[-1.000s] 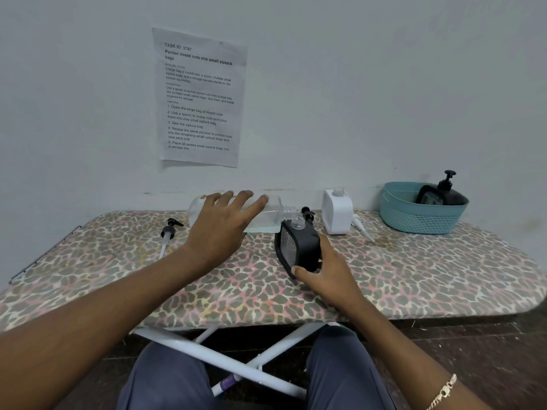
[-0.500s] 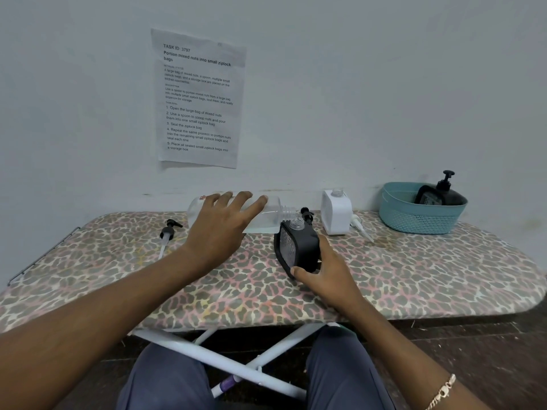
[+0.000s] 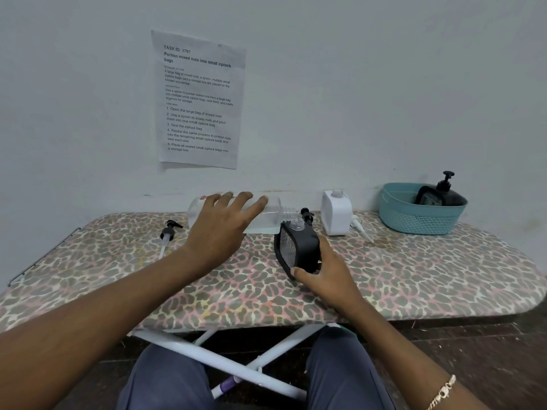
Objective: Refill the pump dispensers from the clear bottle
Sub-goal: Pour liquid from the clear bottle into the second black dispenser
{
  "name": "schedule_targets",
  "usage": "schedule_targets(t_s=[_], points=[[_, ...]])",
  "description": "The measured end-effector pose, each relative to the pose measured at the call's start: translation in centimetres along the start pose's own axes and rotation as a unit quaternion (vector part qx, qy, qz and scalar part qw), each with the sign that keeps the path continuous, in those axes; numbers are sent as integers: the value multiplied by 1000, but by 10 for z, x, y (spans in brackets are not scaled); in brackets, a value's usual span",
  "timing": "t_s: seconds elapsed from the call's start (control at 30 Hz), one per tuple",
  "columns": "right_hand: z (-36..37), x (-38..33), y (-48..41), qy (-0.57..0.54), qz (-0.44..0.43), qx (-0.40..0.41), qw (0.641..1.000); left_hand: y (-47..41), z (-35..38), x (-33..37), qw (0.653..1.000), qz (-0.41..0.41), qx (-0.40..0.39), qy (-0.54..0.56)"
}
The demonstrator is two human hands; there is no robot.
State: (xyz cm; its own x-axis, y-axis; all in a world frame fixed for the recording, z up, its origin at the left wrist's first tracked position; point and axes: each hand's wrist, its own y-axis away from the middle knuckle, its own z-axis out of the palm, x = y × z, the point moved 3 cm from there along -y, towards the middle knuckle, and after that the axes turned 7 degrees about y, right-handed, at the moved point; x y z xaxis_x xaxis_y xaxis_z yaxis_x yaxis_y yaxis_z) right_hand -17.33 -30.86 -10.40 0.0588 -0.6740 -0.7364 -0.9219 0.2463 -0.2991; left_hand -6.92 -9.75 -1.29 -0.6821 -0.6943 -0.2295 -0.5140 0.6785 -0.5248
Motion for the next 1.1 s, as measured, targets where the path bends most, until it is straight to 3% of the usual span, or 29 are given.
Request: schedule_targets(t_s=[1.1], points=[[0, -1, 0, -11, 0, -4, 1000, -1, 2, -1, 1000, 4, -2, 2]])
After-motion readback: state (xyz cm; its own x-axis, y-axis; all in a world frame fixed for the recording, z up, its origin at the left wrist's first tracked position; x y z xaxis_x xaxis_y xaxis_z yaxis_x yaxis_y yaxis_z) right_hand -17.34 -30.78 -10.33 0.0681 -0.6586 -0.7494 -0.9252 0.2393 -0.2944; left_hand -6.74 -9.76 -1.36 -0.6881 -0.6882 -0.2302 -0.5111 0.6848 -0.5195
